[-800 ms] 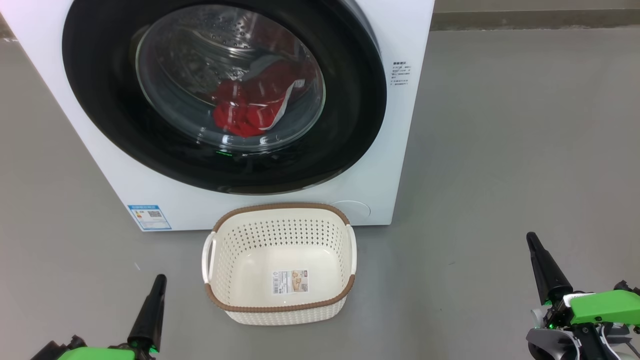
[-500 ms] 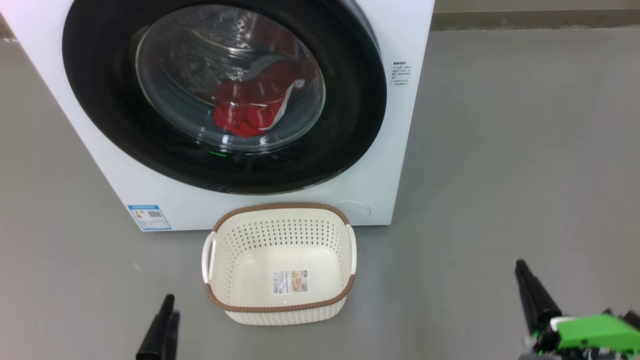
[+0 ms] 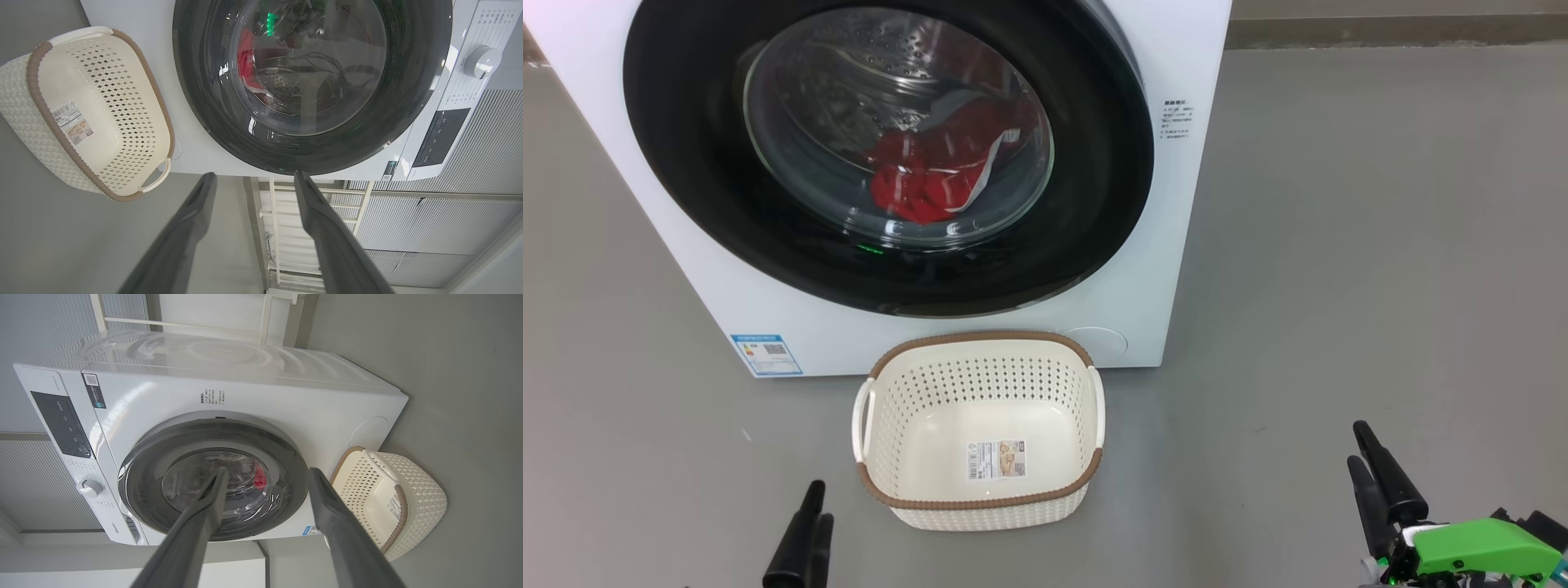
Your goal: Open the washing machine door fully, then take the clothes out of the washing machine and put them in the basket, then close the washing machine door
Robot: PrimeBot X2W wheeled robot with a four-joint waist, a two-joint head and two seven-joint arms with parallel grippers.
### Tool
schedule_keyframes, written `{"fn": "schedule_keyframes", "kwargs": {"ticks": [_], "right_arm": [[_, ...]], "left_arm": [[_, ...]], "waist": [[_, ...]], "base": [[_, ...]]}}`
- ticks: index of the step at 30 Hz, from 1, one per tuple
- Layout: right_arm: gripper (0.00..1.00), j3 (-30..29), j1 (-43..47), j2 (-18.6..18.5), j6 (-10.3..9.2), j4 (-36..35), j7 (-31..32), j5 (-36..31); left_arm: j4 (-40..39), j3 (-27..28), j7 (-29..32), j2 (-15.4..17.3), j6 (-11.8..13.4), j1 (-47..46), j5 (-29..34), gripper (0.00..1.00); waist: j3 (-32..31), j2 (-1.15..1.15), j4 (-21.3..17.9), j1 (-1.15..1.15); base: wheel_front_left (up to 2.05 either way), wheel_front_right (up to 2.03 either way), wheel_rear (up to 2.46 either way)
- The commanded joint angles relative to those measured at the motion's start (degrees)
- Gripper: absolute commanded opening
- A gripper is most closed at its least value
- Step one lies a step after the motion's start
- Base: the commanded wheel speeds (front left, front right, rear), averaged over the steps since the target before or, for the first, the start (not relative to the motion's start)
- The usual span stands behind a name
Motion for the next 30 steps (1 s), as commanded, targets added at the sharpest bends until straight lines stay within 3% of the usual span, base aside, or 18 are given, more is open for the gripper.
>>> {"fn": "schedule_keyframes", "kwargs": {"ticks": [1, 7, 19, 30], "right_arm": [[1.00, 0.79, -3.34, -0.93, -0.01, -1.71, -0.73, -1.51], [1.00, 1.25, -3.92, -0.94, -0.01, -1.82, -1.59, -3.87], [1.00, 1.95, -5.33, -0.90, -0.01, -1.44, -3.61, -11.42], [1.00, 1.94, -6.79, -1.05, -0.02, -1.38, -5.46, -20.96]], "left_arm": [[-1.88, -0.55, -0.87, 0.97, -0.09, -3.00, 1.11, 1.00], [-2.06, -1.30, -1.83, 1.27, -0.11, -3.66, 3.70, 1.00], [-2.11, -1.47, -3.87, 0.88, -0.13, -4.74, 14.71, 1.00], [-2.02, -2.07, -5.73, 0.85, 1.39, -6.30, 24.87, 1.00]], "waist": [[0.02, 0.00, 0.00, -0.01], [0.03, 0.00, -0.02, -0.01], [0.10, 0.00, -0.03, -0.01], [0.16, 0.00, -0.10, -0.01]], "base": [[0.00, 0.00, 0.00], [0.00, 0.00, 0.00], [0.00, 0.00, 0.00], [0.00, 0.00, 0.00]]}}
